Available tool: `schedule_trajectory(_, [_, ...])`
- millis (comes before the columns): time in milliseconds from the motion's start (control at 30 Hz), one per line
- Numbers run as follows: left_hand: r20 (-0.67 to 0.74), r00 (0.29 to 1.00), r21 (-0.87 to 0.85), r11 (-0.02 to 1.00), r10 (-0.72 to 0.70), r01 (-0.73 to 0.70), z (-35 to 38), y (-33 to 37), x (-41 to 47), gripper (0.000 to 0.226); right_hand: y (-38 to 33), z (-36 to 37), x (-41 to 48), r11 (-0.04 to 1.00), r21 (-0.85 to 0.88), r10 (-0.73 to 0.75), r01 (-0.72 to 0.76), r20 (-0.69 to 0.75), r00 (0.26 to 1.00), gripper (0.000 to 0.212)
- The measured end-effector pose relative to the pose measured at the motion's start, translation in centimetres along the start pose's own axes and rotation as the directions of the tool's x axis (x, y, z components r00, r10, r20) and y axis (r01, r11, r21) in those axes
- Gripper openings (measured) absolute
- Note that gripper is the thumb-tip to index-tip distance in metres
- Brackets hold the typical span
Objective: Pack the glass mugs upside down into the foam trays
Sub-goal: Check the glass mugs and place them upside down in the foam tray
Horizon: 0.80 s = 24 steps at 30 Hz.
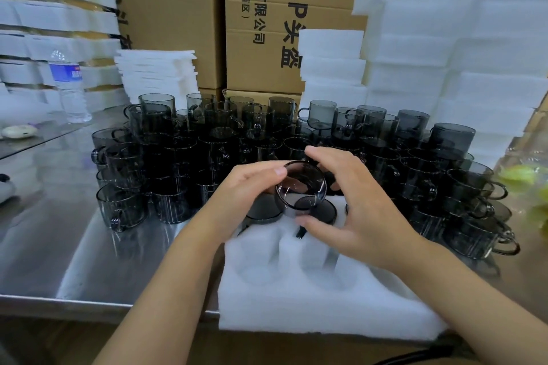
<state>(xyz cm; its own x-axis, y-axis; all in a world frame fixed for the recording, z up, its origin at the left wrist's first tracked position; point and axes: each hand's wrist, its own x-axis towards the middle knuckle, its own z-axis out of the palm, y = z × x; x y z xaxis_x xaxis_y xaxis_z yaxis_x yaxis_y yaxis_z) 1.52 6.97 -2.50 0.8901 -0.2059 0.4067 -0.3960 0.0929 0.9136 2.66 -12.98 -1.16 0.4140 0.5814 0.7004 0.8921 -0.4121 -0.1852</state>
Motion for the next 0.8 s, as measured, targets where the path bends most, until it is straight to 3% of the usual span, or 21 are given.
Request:
schedule_trajectory(133, [0.015,1.000,0.022,0.999,0.022,-0.022,0.0,0.0,0.1,0.037,-0.7,-0.2,0.4,0.996,0.081,0.043,-0.045,0.025,0.999,0.077])
schedule_trajectory(233, [0.008,0.998,-0.098,0.993,-0.061,0.061,0.0,0.1,0.1,0.055,-1.7,-0.8,1.0,0.963,0.228,0.143,-0.144,0.019,0.990,0.077])
schedule_trajectory(367, [0.007,0.995,-0.153,0.983,-0.102,0.102,-0.1,0.2,0.5,0.062,-3.7,-0.9,1.3,0.873,0.418,0.165,-0.252,0.233,0.958,0.078])
schedule_trajectory(500, [-0.003,0.985,-0.140,0.976,-0.171,0.169,-0.3,0.4,0.9,0.064,-4.5,0.6,0.5,0.912,0.315,0.121,-0.263,0.407,0.906,0.079])
schedule_trajectory(600, [0.005,0.986,-0.114,0.980,-0.165,0.164,-0.3,0.4,1.0,0.067,-4.2,0.9,0.5,0.924,0.272,0.134,-0.268,0.426,0.895,0.087])
schedule_trajectory(800, [-0.017,0.993,-0.011,0.993,-0.116,0.116,-0.4,0.0,1.2,0.063,-4.5,0.7,0.4,0.956,0.209,0.104,-0.206,0.416,0.904,0.073])
